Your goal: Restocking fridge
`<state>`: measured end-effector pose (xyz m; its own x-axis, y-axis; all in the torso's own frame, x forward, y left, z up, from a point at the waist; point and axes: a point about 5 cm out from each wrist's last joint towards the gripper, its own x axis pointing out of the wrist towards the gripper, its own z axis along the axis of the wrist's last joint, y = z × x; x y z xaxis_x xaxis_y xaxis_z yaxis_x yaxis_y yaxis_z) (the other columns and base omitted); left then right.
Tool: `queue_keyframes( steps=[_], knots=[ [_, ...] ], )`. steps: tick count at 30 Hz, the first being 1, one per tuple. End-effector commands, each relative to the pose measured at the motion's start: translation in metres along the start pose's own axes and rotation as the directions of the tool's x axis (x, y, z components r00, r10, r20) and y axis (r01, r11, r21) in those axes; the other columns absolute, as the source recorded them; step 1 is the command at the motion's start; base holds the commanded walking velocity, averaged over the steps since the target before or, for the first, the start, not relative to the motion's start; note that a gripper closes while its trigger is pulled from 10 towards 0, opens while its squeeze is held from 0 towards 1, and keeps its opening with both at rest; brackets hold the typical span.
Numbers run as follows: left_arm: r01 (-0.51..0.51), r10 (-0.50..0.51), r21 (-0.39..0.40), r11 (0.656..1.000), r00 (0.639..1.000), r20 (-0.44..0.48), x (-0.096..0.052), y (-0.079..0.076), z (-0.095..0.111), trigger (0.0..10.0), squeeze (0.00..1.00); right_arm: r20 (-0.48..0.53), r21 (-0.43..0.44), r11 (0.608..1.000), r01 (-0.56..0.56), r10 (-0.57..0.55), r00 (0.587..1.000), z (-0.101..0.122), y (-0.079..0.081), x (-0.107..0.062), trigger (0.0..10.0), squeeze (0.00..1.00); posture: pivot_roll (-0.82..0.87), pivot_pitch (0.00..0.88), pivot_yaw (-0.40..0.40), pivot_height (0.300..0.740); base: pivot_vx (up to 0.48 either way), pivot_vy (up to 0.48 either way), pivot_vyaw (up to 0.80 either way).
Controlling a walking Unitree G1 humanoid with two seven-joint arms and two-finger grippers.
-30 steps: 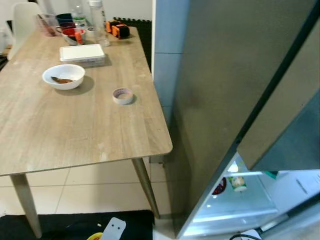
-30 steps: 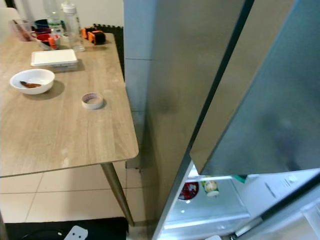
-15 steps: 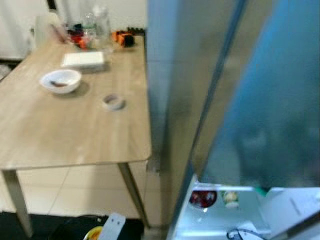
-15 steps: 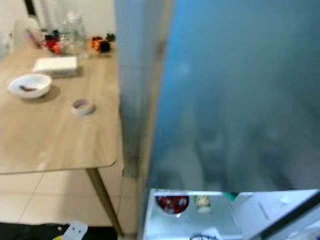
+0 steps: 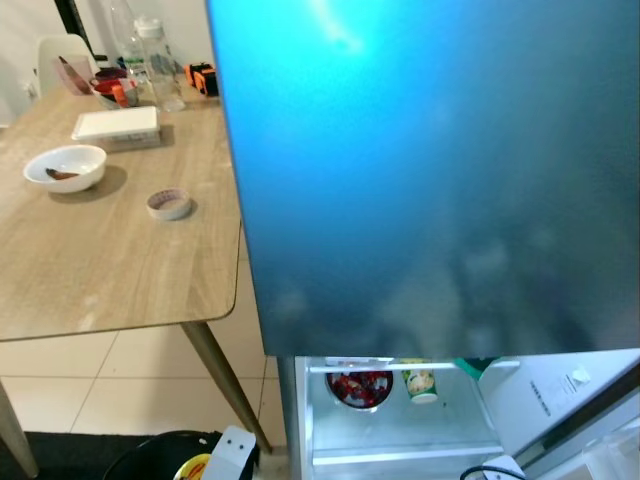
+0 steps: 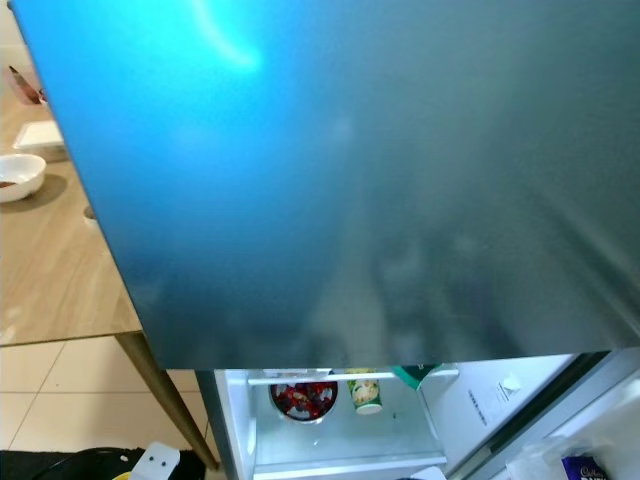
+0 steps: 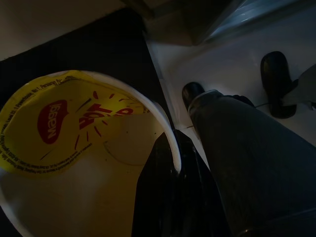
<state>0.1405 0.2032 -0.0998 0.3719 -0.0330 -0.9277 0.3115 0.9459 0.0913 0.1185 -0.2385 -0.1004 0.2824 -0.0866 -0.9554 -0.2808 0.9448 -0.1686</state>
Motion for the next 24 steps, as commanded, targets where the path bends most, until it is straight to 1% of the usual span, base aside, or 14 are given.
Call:
queue_keyframes(
  steps=[1, 6, 11, 18, 24],
  knots=[
    [0.023, -0.023, -0.007, 1.0, 0.999, -0.047, 0.0, -0.0075, -0.0118, 10.0, 0.0, 0.003, -0.001, 1.0, 0.001, -0.001, 1.0, 0.0014, -0.0009, -0.0001, 10.0, 0.0, -0.02, 0.0, -0.059, 0.74, 0.0, 0.0, 0.0],
    [0.034, -0.034, -0.004, 0.999, 0.998, -0.047, 0.0, -0.0082, -0.0116, 10.0, 0.0, 0.005, -0.005, 1.0, -0.001, 0.001, 1.0, 0.0018, -0.0009, -0.0001, 10.0, 0.0, -0.02, 0.0, -0.059, 0.74, 0.0, 0.0, 0.0],
    [0.037, -0.037, 0.001, 0.999, 0.998, -0.055, 0.0, -0.0082, -0.0124, 10.0, 0.0, 0.007, -0.008, 1.0, -0.003, 0.003, 1.0, 0.0026, 0.0004, 0.0001, 10.0, 0.0, -0.02, 0.0, -0.059, 0.74, 0.0, -0.48, 0.0],
    [0.03, -0.03, -0.011, 1.0, 0.998, -0.058, -0.0002, -0.0076, -0.0133, 10.0, 0.0, 0.007, -0.013, 1.0, -0.008, 0.008, 1.0, 0.0033, 0.0021, 0.0004, 10.0, 0.0, -0.02, 0.0, -0.059, 0.74, 0.0, 0.0, 0.0],
    [0.024, -0.024, -0.004, 1.0, 0.998, -0.063, -0.0003, -0.0067, -0.0138, 10.0, 0.0, 0.008, -0.017, 1.0, -0.01, 0.01, 1.0, 0.0032, 0.0024, 0.0004, 10.0, 0.0, -0.02, 0.0, -0.057, 0.74, 0.0, 0.0, 0.0]
  ],
)
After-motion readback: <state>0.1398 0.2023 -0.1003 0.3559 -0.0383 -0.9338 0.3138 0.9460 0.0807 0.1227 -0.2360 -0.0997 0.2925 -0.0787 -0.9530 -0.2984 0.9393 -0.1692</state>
